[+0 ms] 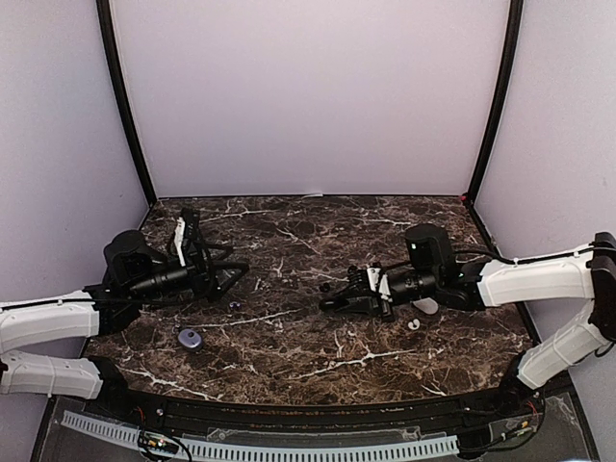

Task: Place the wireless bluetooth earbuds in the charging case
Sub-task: Pass from the right arm to the left

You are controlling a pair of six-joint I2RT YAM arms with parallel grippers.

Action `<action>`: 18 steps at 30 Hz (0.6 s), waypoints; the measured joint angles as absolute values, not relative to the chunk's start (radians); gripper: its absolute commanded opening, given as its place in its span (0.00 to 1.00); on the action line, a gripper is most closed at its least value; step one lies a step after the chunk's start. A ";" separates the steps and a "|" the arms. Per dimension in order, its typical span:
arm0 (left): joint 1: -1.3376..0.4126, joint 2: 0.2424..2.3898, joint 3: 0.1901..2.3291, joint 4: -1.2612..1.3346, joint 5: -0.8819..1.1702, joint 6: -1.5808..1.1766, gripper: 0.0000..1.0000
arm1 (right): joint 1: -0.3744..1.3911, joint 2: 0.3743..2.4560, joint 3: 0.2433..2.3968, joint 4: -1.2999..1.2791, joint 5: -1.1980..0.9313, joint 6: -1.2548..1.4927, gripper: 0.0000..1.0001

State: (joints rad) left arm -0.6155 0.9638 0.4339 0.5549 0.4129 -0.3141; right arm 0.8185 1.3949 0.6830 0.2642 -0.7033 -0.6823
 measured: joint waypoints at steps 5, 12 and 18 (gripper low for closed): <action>-0.661 1.111 0.392 0.669 0.480 -0.221 0.99 | 0.844 1.395 0.712 0.269 -0.702 -0.562 0.11; -0.823 1.255 0.393 0.754 0.545 0.024 0.98 | 0.891 1.416 0.771 0.277 -0.673 -0.398 0.12; -0.830 1.287 0.393 0.842 0.580 0.133 0.73 | 0.941 1.456 0.808 0.277 -0.640 -0.357 0.12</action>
